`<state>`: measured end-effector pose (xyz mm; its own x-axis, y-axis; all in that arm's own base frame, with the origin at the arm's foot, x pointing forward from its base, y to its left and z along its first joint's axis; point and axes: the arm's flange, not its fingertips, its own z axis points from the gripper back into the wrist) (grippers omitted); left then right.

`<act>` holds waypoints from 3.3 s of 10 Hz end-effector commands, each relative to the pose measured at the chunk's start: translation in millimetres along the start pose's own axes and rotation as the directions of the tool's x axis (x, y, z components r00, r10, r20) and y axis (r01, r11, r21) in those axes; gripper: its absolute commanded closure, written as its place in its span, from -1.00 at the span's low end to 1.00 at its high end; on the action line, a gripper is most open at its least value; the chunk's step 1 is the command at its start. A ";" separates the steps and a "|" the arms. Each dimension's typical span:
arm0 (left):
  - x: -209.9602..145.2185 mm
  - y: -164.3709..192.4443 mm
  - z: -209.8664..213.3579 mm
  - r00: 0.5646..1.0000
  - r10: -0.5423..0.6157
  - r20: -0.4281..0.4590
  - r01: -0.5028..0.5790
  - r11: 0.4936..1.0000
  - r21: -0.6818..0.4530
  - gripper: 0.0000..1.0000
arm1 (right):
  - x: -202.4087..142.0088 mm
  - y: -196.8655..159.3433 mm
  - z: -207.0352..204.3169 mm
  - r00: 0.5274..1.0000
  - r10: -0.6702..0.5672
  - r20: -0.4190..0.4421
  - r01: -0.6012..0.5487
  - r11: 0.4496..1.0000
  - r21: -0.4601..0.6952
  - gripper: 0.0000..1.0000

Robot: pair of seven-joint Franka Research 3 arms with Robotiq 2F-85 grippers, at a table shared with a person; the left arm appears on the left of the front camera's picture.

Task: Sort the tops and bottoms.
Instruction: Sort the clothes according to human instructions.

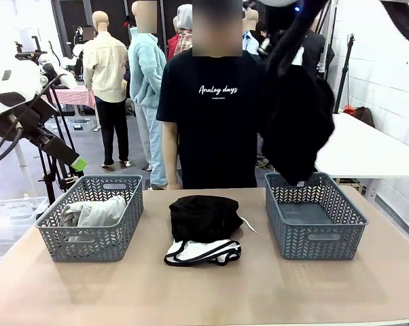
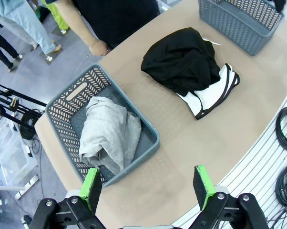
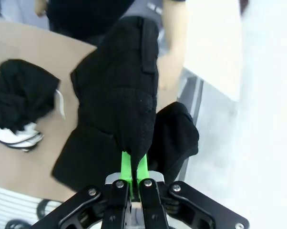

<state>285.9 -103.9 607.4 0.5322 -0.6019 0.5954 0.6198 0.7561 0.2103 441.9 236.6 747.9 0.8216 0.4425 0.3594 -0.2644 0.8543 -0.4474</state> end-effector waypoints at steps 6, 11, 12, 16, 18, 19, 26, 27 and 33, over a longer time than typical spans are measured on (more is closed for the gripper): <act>-1.9 0.6 0.0 1.000 0.000 -0.002 0.000 1.000 -0.004 -1.00 | -52.1 -24.1 -57.5 0.981 -0.158 -0.116 0.162 0.987 0.022 1.00; -1.9 0.6 0.0 1.000 0.000 -0.002 0.000 1.000 -0.004 -1.00 | -34.1 -32.5 -74.1 0.974 -0.227 -0.010 0.226 0.973 -0.036 1.00; -1.9 0.6 0.0 1.000 0.000 -0.002 0.000 1.000 -0.004 -1.00 | -16.9 -47.1 -91.5 0.974 -0.224 -0.038 0.224 0.975 -0.007 1.00; -1.9 0.6 0.0 1.000 0.000 -0.002 0.000 1.000 -0.004 -1.00 | 19.3 -88.0 -160.3 0.962 -0.229 -0.151 0.252 0.955 0.156 1.00; -1.9 0.6 0.0 1.000 0.000 -0.002 0.000 1.000 -0.004 -1.00 | 14.1 -87.9 -208.7 0.941 -0.208 -0.268 0.279 0.925 0.258 1.00; -1.9 0.6 0.0 1.000 0.000 -0.002 0.000 1.000 -0.004 -1.00 | 3.9 -76.7 -238.9 0.924 -0.188 -0.333 0.301 0.894 0.331 1.00; -1.9 0.6 0.0 1.000 0.000 -0.002 0.000 1.000 -0.004 -1.00 | -37.7 -22.5 -336.7 0.811 -0.098 -0.577 0.372 0.848 0.378 1.00; -1.9 0.6 0.0 1.000 0.000 -0.002 0.000 1.000 -0.004 -1.00 | -39.4 -21.2 -339.4 0.804 -0.092 -0.587 0.375 0.845 0.381 1.00; -1.9 0.6 0.0 1.000 0.000 -0.002 0.000 1.000 -0.004 -1.00 | -26.0 -24.3 -300.7 0.850 -0.110 -0.515 0.341 0.861 0.379 -1.00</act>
<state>286.0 -104.1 607.2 0.5325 -0.6022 0.5948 0.6198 0.7560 0.2106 582.5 115.8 494.1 0.9859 0.1453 -0.0829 -0.1427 0.9891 0.0370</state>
